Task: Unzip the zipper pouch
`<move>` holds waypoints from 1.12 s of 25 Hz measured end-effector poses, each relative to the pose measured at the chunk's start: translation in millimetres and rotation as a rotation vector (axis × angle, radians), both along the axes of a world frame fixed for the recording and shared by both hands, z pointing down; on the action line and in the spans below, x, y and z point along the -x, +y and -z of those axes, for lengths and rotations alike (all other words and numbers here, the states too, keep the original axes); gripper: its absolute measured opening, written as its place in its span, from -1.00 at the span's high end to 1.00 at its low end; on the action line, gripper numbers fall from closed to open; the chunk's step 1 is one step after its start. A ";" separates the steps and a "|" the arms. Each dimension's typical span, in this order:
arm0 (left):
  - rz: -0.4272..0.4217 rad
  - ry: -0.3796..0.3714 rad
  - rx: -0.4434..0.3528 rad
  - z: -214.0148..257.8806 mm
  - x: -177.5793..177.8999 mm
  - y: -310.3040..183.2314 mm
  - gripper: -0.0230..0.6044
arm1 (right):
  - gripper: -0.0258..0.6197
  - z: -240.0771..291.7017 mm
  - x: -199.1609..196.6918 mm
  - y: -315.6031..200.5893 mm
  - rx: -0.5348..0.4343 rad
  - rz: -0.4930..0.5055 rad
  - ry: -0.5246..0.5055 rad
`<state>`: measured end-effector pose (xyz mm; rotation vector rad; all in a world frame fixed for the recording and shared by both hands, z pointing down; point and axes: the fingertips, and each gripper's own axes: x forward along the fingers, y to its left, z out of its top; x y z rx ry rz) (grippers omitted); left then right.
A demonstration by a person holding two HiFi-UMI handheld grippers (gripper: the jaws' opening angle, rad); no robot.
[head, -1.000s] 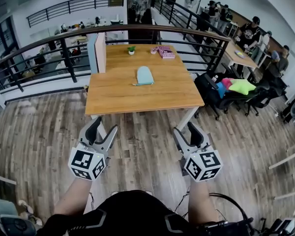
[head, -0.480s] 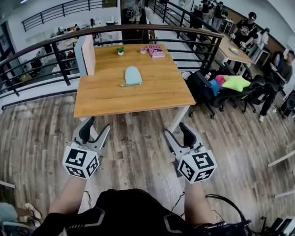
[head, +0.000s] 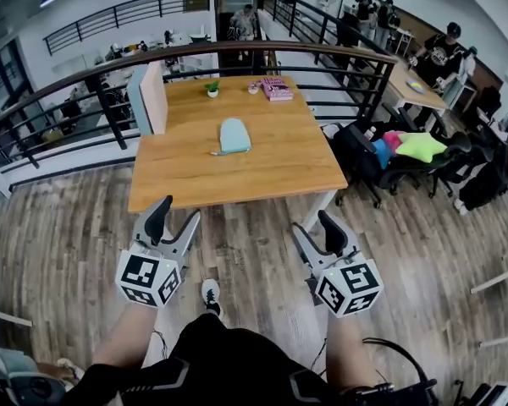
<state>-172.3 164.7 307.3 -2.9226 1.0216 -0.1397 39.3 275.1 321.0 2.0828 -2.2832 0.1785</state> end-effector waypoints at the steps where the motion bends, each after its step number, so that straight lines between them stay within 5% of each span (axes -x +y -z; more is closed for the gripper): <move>1: -0.004 0.004 0.002 -0.7 -4.0 -10.7 0.10 | 0.09 0.3 -4.3 -8.6 -0.003 -0.009 -0.004; 6: -0.015 -0.055 -0.057 -4.0 -19.7 -75.6 0.10 | 0.09 -0.8 -18.1 -63.3 0.015 -0.048 0.016; 11: -0.072 -0.002 -0.012 -0.8 -27.5 -142.7 0.10 | 0.09 3.0 -25.9 -123.9 0.034 -0.080 0.030; 17: -0.059 -0.037 -0.036 -5.3 -32.8 -218.3 0.10 | 0.09 -3.1 -28.7 -187.1 0.071 -0.093 0.036; 28: -0.100 0.014 0.039 -17.9 -37.3 -311.2 0.10 | 0.10 -5.4 -29.3 -277.9 0.084 -0.119 0.043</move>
